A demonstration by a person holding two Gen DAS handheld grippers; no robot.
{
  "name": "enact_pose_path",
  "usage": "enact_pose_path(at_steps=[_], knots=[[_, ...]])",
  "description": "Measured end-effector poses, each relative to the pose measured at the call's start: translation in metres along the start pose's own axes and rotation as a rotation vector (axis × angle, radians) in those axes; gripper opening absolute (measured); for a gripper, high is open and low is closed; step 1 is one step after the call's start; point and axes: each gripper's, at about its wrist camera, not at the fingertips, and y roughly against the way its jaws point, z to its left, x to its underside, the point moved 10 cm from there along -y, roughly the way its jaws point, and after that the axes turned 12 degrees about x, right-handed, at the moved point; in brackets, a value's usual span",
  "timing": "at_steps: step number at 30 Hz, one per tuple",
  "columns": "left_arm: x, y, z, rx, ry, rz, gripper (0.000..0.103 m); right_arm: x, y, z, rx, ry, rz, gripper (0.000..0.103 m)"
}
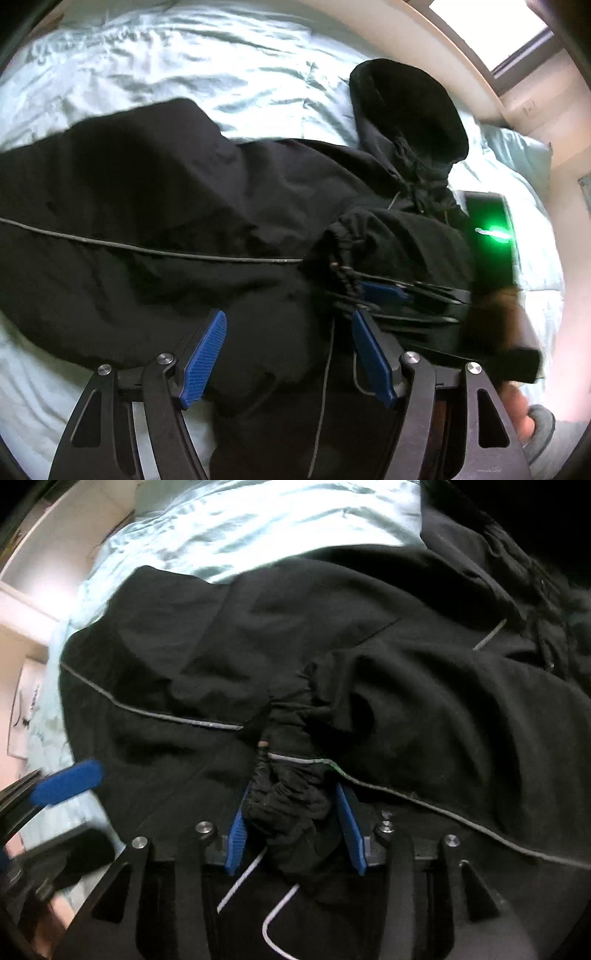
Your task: Fold large clothes
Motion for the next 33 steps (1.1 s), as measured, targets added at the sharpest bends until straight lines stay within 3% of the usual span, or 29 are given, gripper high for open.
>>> enact_pose_path(at_steps=[2, 4, 11, 13, 15, 18, 19, 20, 23, 26, 28, 29, 31, 33], knots=[[-0.002, -0.005, -0.003, 0.051, 0.004, 0.016, 0.072, 0.007, 0.025, -0.010, -0.065, 0.008, -0.012, 0.055], [-0.006, -0.011, -0.009, 0.081, -0.007, 0.024, 0.072, 0.012, 0.049, -0.029, -0.067, -0.005, -0.057, 0.058], [-0.012, -0.062, -0.033, 0.193, -0.011, 0.113, 0.073, 0.043, 0.087, -0.131, 0.122, -0.124, -0.115, 0.059], [-0.013, -0.081, -0.037, 0.197, -0.001, 0.134, 0.072, 0.049, 0.090, -0.149, 0.142, -0.150, -0.103, 0.059], [-0.011, -0.103, -0.037, 0.136, -0.014, 0.177, 0.071, 0.058, 0.097, -0.166, 0.141, -0.175, -0.104, 0.059], [-0.012, -0.115, -0.044, 0.109, -0.039, 0.181, 0.021, 0.063, 0.100, -0.173, 0.163, -0.198, -0.113, 0.059], [-0.015, -0.114, -0.045, 0.066, -0.061, 0.171, 0.019, 0.064, 0.102, -0.178, 0.183, -0.205, -0.119, 0.059], [-0.019, -0.107, -0.050, 0.069, -0.074, 0.142, 0.019, 0.065, 0.103, -0.179, 0.193, -0.207, -0.124, 0.059], [-0.043, -0.058, -0.069, 0.175, -0.073, 0.001, 0.018, 0.064, 0.113, -0.187, 0.230, -0.213, -0.154, 0.059], [-0.059, -0.020, -0.065, 0.242, -0.059, -0.071, 0.019, 0.060, 0.111, -0.195, 0.237, -0.235, -0.164, 0.067], [-0.061, -0.017, -0.042, 0.210, -0.047, -0.066, 0.024, 0.058, 0.100, -0.199, 0.249, -0.240, -0.158, 0.069], [-0.058, -0.028, -0.018, 0.118, -0.036, -0.034, 0.027, 0.057, 0.089, -0.204, 0.273, -0.243, -0.149, 0.069], [-0.048, -0.051, 0.017, 0.009, -0.011, 0.033, 0.032, 0.059, 0.060, -0.216, 0.335, -0.263, -0.093, 0.069], [-0.035, -0.074, 0.034, 0.022, 0.038, 0.078, 0.033, 0.064, 0.032, -0.224, 0.373, -0.276, -0.015, 0.069]])
